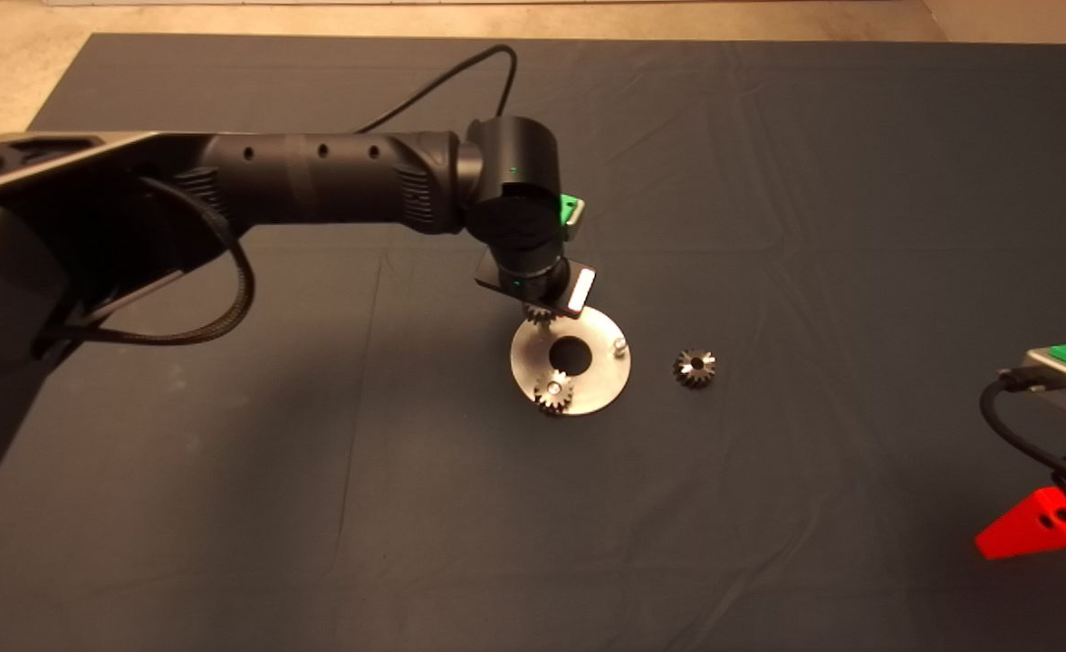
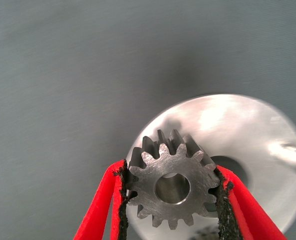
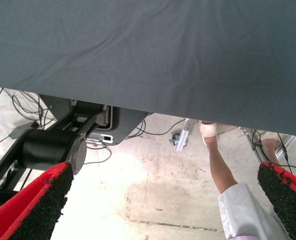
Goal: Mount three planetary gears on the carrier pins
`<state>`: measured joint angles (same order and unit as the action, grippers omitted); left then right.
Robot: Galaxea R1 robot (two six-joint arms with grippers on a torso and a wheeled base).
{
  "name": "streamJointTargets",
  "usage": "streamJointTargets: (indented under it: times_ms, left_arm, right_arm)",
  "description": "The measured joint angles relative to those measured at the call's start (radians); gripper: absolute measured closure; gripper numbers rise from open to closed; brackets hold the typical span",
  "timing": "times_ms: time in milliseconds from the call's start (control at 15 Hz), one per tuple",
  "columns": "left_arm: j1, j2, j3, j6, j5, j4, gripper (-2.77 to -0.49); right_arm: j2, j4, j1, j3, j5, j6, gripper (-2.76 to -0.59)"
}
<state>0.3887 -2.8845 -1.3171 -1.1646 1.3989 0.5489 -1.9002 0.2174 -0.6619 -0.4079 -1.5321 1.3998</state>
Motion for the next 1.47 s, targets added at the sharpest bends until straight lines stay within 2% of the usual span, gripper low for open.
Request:
streamJointTargets:
  times_ms: [200, 667, 800, 1067, 1467]
  left_arm:
    - [0.004, -0.008, -0.015, 0.026, -0.007, -0.03, -0.91]
    - [0.008, -0.004, -0.027, 0.038, 0.004, -0.037, -0.91]
    - [0.008, 0.003, -0.027, 0.041, 0.002, -0.055, -0.91]
    - [0.008, 0.014, -0.027, 0.045, -0.014, -0.064, -0.91]
    - [0.008, 0.014, -0.027, 0.044, -0.014, -0.064, -0.91]
  right_arm:
    - [0.0, 0.0, 0.0, 0.0, 0.001, 0.0, -2.75]
    - [0.0, 0.0, 0.0, 0.0, 0.001, 0.0, -2.75]
    - [0.0, 0.0, 0.0, 0.0, 0.0, 0.0, -2.75]
    - [-0.001, 0.0, 0.0, 0.0, 0.001, 0.0, -2.75]
    - [-0.001, 0.0, 0.0, 0.0, 0.001, 0.0, -2.75]
